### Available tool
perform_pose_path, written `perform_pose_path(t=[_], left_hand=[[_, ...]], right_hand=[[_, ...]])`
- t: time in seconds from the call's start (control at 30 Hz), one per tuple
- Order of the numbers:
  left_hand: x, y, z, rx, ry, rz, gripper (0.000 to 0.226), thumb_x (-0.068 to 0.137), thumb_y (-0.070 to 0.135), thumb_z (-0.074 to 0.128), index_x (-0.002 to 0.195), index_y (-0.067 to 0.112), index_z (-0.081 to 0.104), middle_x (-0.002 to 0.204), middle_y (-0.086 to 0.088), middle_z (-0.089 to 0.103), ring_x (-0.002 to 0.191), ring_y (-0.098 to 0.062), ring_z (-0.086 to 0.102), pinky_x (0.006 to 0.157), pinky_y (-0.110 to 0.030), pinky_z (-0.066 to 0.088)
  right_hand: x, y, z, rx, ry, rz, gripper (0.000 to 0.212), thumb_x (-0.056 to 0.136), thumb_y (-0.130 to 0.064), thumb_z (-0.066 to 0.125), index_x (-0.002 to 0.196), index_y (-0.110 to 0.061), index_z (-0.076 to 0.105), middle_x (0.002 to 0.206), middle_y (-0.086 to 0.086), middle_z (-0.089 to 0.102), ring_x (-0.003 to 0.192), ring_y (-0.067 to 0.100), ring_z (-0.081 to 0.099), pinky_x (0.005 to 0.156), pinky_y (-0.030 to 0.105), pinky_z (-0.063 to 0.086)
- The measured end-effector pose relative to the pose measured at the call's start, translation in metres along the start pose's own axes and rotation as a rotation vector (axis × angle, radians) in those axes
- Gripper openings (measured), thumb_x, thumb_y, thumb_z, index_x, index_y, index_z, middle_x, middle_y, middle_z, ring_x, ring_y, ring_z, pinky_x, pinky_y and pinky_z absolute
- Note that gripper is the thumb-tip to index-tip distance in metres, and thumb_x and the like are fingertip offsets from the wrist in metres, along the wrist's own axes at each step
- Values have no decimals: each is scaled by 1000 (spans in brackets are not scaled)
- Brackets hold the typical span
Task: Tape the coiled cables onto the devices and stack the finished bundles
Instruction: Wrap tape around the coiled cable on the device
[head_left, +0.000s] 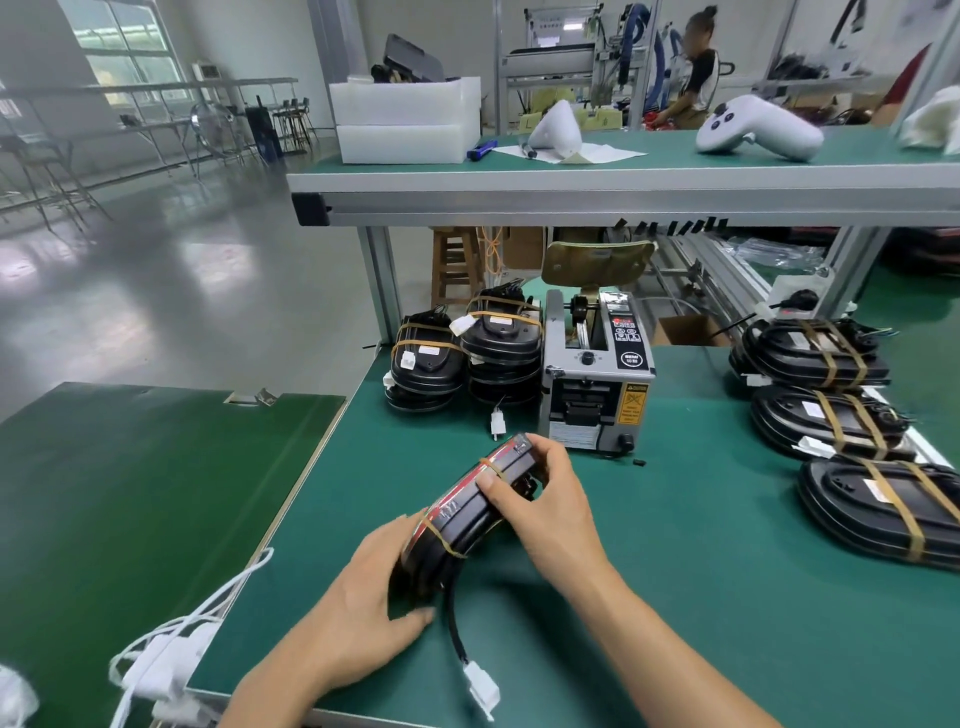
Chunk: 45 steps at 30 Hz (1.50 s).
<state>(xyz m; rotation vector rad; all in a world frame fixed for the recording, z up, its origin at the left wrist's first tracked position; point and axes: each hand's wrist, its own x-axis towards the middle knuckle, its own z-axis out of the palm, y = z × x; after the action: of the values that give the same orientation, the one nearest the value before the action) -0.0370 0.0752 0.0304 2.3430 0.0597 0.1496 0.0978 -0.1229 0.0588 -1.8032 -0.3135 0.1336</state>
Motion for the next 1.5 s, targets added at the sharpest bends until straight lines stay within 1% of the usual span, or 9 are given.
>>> perform_pose_path(t=[0.07,0.2,0.37,0.57,0.93,1.03,1.1,1.23,1.5], left_hand=[[-19,-2,-9,-34,41,-50,93,77,19,70,158,51,38,159,32,46,151,8,38,129,-31,32],[-31,23,-11,-327,220,-50,74,84,47,72,154,47,48,157,26,54,151,0,45,124,-26,39],[-4,58,-4,-86,257,-100,87,82,44,88,156,49,43,147,38,53,134,22,46,104,2,33],[15,73,5,19,231,-105,73,92,25,69,158,41,45,144,28,60,133,1,57,112,-31,48],[17,58,15,-78,358,-54,47,81,54,75,123,60,57,106,30,72,96,-1,70,82,-24,57],[20,53,20,-200,413,-22,43,77,63,72,117,61,59,103,26,75,95,-1,71,76,-8,49],[21,48,24,-276,447,-26,42,77,63,72,118,60,60,103,21,76,97,-4,71,76,-6,48],[18,39,28,-339,497,-12,43,78,62,71,120,62,60,107,21,77,101,-4,71,80,-5,48],[15,28,31,-405,519,18,46,82,61,74,125,59,61,114,17,78,106,-4,73,87,-7,50]], right_hand=[[-3,-5,3,-8,18,-15,51,83,-44,84,124,-41,53,114,-26,65,105,-21,53,81,-2,37],[-13,-16,8,-77,9,-88,65,81,-45,85,135,-35,51,125,-21,62,116,-5,56,97,12,42],[-29,-31,14,-173,15,-196,73,79,-42,86,141,-30,50,131,-18,57,125,6,51,111,36,41],[-42,-30,14,-196,50,-260,73,75,-39,88,135,-41,46,125,-40,43,118,-26,35,112,31,37],[-49,-26,-1,-156,10,-446,55,88,-46,69,139,-34,57,140,-26,55,135,3,50,114,32,39],[-29,-24,-19,-18,184,-279,28,94,-38,69,122,-35,69,120,-20,69,118,4,64,101,19,46],[-3,-17,-37,76,349,-47,13,98,-26,69,110,-29,74,101,-12,75,100,9,70,93,28,54],[43,-4,-59,46,452,195,15,96,-23,66,104,-22,78,90,-2,77,96,24,73,93,38,56],[84,-8,-46,50,535,260,26,91,-24,64,65,-31,68,60,-4,72,82,24,71,77,36,56]])
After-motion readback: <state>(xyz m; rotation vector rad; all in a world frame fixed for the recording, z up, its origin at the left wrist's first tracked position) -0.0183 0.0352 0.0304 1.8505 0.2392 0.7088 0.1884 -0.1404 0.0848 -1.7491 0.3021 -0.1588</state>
